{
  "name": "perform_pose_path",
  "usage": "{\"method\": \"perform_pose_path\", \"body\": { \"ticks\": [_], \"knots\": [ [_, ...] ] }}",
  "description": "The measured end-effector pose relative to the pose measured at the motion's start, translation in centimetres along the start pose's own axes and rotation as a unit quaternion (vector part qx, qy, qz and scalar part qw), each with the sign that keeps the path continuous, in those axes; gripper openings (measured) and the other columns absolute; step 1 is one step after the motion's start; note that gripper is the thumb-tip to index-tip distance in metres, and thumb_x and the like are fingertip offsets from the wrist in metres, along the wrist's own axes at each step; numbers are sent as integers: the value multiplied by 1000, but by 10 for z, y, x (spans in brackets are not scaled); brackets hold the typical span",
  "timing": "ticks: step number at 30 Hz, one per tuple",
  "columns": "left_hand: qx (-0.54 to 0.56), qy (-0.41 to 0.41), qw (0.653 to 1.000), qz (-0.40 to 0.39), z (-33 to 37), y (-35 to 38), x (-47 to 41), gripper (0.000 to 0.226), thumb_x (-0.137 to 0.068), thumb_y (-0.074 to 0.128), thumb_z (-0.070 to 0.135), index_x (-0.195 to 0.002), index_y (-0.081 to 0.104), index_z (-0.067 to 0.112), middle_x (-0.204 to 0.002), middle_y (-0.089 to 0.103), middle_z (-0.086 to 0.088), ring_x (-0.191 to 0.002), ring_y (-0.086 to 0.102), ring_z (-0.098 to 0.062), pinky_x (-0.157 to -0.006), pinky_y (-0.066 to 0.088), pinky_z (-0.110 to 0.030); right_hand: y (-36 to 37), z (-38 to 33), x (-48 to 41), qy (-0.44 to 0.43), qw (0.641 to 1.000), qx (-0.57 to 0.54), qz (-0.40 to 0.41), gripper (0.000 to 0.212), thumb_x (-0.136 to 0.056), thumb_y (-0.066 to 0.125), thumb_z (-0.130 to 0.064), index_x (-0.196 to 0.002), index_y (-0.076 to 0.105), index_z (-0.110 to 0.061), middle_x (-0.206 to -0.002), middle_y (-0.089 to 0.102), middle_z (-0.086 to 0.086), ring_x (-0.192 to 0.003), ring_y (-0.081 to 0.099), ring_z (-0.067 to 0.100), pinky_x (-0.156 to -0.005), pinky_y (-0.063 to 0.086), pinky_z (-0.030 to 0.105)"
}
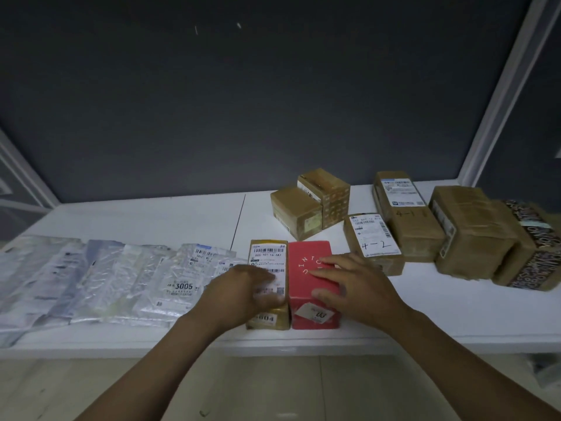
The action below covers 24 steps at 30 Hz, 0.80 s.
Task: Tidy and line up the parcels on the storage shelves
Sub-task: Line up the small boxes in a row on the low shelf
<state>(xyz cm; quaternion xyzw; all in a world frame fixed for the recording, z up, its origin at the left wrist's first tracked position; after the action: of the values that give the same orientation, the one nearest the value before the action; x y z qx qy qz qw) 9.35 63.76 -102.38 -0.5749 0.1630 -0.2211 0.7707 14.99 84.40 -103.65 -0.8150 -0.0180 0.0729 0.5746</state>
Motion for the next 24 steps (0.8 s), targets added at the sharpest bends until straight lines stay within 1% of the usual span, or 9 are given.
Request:
{"method": "perform_pose_path", "body": {
  "ticks": [1,3,5,9,14,17,20,22,24],
  "knots": [
    [-12,-7,999,34,3,-10,-8,53,-84,58,61,-129,58,33,-136,55,14,-119,53,-6,-93,45,-27,-7,2,-4,4,1000,-7,19,71,-81,27,-78,-136,50,-40,-143,45,-16,-129,36,3,-102,32,28],
    [-27,-12,995,97,9,-23,-32,49,-88,55,58,-130,57,32,-135,56,12,-118,53,-9,-92,45,-28,-19,14,-16,19,998,-7,65,53,-92,37,-64,-133,55,-34,-136,53,-14,-127,39,4,-98,32,25],
    [-39,-9,992,123,14,-28,-65,50,-90,54,55,-133,54,30,-138,53,9,-124,50,-13,-95,45,-30,-26,31,-30,25,995,36,85,44,-97,43,-51,-135,53,-31,-140,51,-11,-132,36,8,-102,30,25],
    [-83,-14,993,78,25,-15,-136,55,-91,55,51,-140,45,27,-148,41,0,-133,39,-21,-103,41,-35,-24,70,-59,51,993,96,36,49,-96,46,-47,-141,46,-28,-151,38,-3,-141,26,17,-112,25,30],
    [-113,-35,992,32,23,10,-203,59,-86,57,57,-136,46,28,-149,36,-3,-133,35,-25,-102,38,-38,-26,102,-86,39,991,120,41,47,-93,49,-46,-134,51,-24,-142,47,-2,-130,39,19,-109,31,34],
    [-102,-31,994,12,14,24,-229,82,-80,58,66,-147,26,34,-157,19,-6,-141,18,-29,-113,27,-42,-19,113,-96,37,993,106,37,48,-93,51,-45,-136,49,-24,-144,45,-2,-132,38,19,-110,29,34],
    [-87,-9,996,-18,8,33,-239,93,-71,51,75,-149,13,42,-157,6,-5,-143,8,-33,-114,23,-51,-11,119,-105,27,995,87,34,52,-93,51,-44,-141,43,-24,-151,37,-1,-137,32,19,-112,28,33],
    [-97,29,995,-19,1,34,-238,90,-65,39,75,-146,12,46,-156,9,-6,-141,14,-34,-111,28,-50,-8,120,-111,15,997,72,31,55,-94,51,-42,-145,37,-25,-155,30,0,-141,28,18,-113,26,32],
    [-105,40,993,-35,-12,32,-234,86,-66,45,57,-146,16,46,-154,16,-8,-134,25,-34,-109,33,-45,-8,120,-116,8,997,62,36,57,-94,52,-41,-146,34,-26,-156,28,0,-142,26,17,-113,25,30]
  ]
}}
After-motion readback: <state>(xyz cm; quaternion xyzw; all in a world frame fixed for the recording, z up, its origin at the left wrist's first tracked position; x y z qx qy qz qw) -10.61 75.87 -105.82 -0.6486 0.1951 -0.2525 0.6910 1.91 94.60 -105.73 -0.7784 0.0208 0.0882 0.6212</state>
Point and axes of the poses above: each hand's wrist, its own x-axis away from the middle knuckle, its own y-axis out of the palm, z = x × y, the point moved 5 cm from there along -x, towards the middle knuckle
